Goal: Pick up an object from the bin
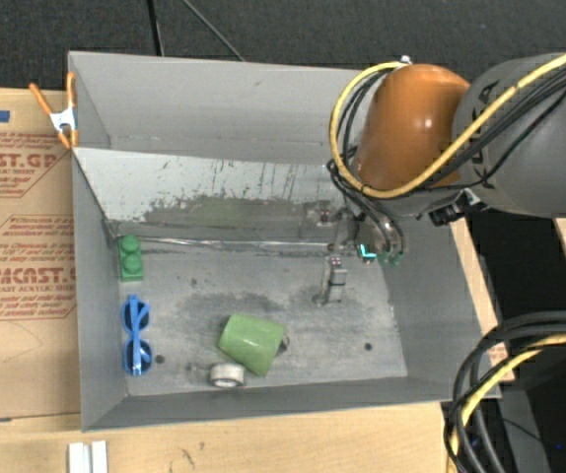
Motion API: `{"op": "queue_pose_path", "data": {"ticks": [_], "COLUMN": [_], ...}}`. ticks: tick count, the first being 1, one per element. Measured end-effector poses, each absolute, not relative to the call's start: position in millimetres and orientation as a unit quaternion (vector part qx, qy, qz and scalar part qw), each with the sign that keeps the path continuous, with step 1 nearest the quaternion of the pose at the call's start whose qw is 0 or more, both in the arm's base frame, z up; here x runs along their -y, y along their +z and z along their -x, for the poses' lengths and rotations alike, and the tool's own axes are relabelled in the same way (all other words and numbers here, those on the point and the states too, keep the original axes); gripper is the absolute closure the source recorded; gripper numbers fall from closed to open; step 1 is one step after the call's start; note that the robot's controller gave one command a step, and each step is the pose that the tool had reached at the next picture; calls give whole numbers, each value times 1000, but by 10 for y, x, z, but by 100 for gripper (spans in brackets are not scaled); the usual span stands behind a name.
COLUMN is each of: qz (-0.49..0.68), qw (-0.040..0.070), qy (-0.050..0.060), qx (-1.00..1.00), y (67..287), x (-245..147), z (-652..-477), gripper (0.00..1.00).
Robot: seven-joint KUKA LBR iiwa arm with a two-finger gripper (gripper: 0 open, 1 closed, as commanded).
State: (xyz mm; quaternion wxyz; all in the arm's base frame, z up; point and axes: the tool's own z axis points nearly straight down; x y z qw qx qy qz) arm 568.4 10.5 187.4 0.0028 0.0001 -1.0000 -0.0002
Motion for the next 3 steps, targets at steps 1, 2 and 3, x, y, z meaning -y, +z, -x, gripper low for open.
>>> {"op": "queue_pose_path", "data": {"ticks": [1,2,3], "qz": [30,67,14], "qw": [5,4,0], "qy": [-1,0,0], "qx": [1000,998,1000], "y": [1505,672,926], "x": [-443,-431,-456], "z": [-5000,-5029,-4808], "gripper": [0,0,0]}}
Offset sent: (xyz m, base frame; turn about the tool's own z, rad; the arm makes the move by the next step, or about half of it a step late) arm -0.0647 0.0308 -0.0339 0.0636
